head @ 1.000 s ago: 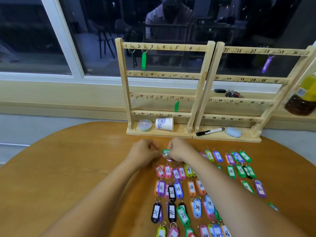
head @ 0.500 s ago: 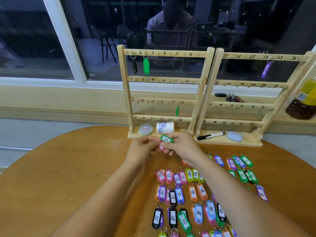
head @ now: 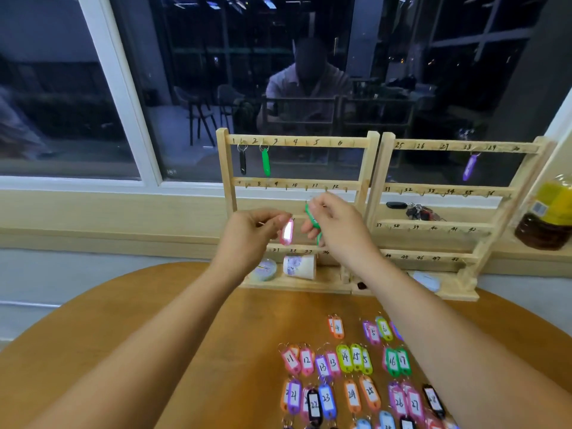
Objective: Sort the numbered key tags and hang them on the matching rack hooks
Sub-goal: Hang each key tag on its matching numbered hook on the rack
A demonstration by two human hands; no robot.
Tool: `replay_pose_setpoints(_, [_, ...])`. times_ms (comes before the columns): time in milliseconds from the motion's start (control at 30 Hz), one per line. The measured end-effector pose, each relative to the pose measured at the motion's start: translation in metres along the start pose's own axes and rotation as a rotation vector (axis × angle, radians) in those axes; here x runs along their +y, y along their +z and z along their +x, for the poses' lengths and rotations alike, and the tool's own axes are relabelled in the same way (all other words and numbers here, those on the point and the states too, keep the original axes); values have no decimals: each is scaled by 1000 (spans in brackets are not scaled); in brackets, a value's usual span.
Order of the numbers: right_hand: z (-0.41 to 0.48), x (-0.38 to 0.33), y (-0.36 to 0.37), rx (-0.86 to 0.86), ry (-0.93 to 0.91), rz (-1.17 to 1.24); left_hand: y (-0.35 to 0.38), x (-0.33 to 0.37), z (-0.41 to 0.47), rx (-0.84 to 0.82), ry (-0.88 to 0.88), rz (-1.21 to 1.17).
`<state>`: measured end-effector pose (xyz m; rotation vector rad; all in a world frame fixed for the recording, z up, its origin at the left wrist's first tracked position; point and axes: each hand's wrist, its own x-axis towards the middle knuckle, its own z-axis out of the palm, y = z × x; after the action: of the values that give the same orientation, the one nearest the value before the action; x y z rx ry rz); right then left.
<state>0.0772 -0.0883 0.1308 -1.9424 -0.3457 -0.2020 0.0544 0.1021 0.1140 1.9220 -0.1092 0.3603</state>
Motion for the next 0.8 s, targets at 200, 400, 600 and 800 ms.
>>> replay_pose_setpoints(200, [46,-61,-10,0,-72,78,-36,60,45,140,229,210])
replay_pose_setpoints(400, [66,-86,10,40,-57,47,-64,90,78,159,286,295])
replay_pose_setpoints(600, [69,-89,21,86,48,7,-72,106,107,72,268,425])
replay_pose_setpoints(800, [67,-85,27,64,123,5,-60,115,121,-9,255,507])
